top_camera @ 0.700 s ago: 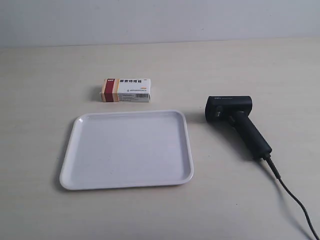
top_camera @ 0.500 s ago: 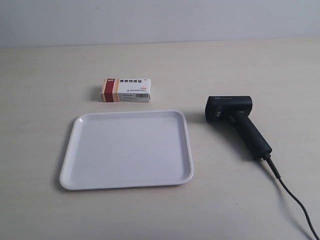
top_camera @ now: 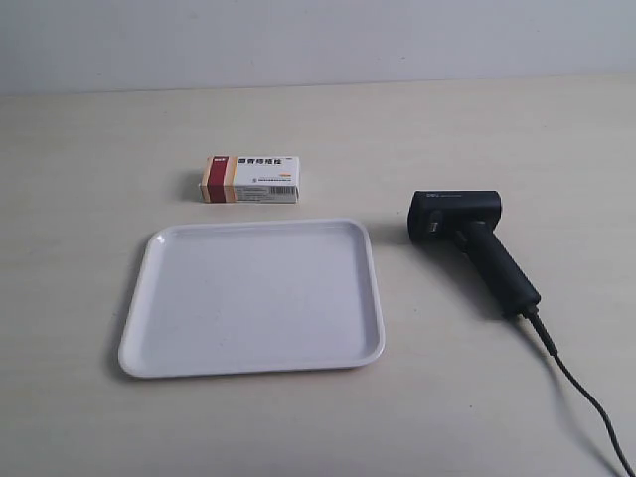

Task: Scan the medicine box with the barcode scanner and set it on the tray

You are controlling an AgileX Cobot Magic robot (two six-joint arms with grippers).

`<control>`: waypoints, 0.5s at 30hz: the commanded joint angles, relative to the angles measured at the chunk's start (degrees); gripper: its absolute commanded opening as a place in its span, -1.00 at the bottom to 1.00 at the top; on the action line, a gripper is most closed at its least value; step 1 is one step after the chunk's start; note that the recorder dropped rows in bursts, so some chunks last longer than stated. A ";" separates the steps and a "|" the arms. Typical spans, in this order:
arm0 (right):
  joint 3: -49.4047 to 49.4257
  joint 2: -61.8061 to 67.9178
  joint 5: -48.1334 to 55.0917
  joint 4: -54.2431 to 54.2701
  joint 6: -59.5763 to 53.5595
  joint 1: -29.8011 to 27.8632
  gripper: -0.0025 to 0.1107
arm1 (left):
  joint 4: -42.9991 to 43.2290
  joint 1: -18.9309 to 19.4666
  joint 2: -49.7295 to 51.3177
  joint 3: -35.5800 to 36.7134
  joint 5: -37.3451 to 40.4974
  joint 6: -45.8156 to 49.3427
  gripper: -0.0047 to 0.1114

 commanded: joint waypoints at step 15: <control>0.26 -0.39 -14.39 12.50 2.15 -0.33 -0.95 | -10.66 0.18 7.03 -2.74 -38.38 -2.59 -0.92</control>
